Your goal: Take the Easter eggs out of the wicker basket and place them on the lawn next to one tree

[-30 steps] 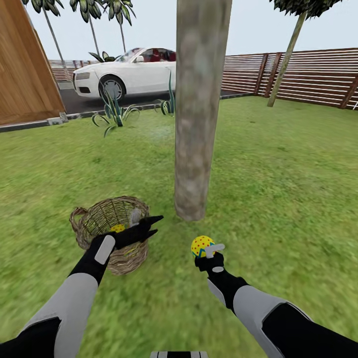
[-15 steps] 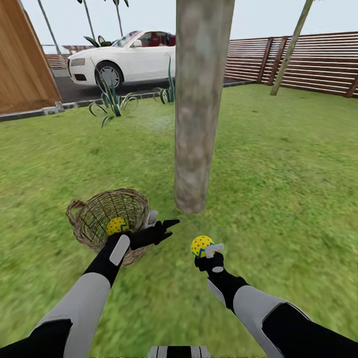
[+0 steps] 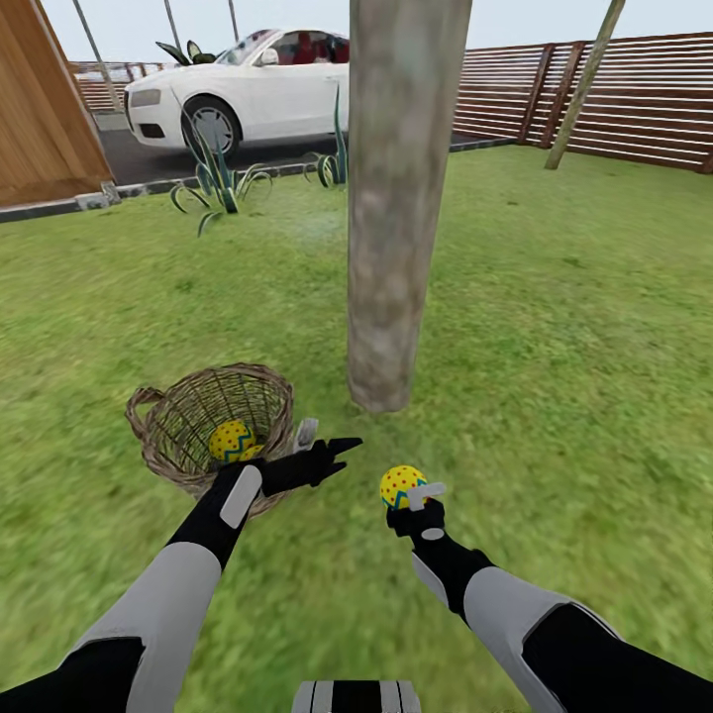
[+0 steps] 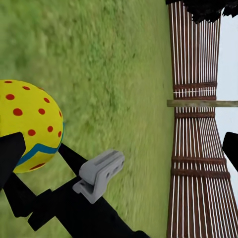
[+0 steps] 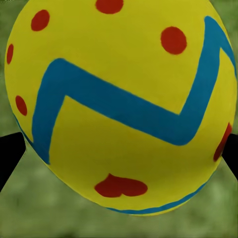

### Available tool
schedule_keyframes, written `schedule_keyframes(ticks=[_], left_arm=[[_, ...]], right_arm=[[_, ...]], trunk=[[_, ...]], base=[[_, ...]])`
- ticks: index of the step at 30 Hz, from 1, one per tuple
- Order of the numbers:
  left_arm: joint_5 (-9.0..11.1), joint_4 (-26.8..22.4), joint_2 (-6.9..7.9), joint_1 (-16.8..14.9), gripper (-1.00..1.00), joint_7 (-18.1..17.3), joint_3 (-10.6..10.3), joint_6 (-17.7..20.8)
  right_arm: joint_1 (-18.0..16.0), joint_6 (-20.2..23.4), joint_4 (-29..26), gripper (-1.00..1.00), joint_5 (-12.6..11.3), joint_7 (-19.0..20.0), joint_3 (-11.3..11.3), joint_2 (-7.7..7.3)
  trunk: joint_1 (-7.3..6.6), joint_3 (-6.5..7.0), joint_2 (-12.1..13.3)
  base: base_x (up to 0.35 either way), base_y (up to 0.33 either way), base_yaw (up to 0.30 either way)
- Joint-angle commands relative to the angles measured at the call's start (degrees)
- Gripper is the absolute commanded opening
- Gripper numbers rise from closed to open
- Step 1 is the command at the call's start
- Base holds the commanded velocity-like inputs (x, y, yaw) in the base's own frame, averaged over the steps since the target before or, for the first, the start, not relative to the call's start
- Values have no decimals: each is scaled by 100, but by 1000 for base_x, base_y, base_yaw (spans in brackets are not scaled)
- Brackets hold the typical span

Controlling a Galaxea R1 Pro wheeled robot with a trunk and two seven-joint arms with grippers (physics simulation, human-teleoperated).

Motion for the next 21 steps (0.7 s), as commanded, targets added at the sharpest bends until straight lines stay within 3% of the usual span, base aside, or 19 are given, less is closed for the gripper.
schedule_keyframes(ticks=[1, 4, 13, 21], left_arm=[[-9, 1, -5, -3, 100, -18, 28, 32], [-9, 2, -1, -3, 100, -19, 28, 32], [-9, 3, -1, -3, 100, -19, 28, 32], [-9, 2, -1, 0, 100, -193, 37, 26]], right_arm=[[-4, -23, 3, -100, -62, -18, 49, 1], [-4, -23, 3, -100, -63, -18, 49, 1], [-4, -23, 1, -100, -63, -18, 49, 1], [-4, -23, 1, -100, -63, -20, 49, 1]], trunk=[[-1, -4, -2], [-1, -4, -2], [-1, -4, -2], [-1, -4, -2]], base=[[0, 0, 0], [63, 0, 0], [303, 0, 0], [21, 0, 0]])
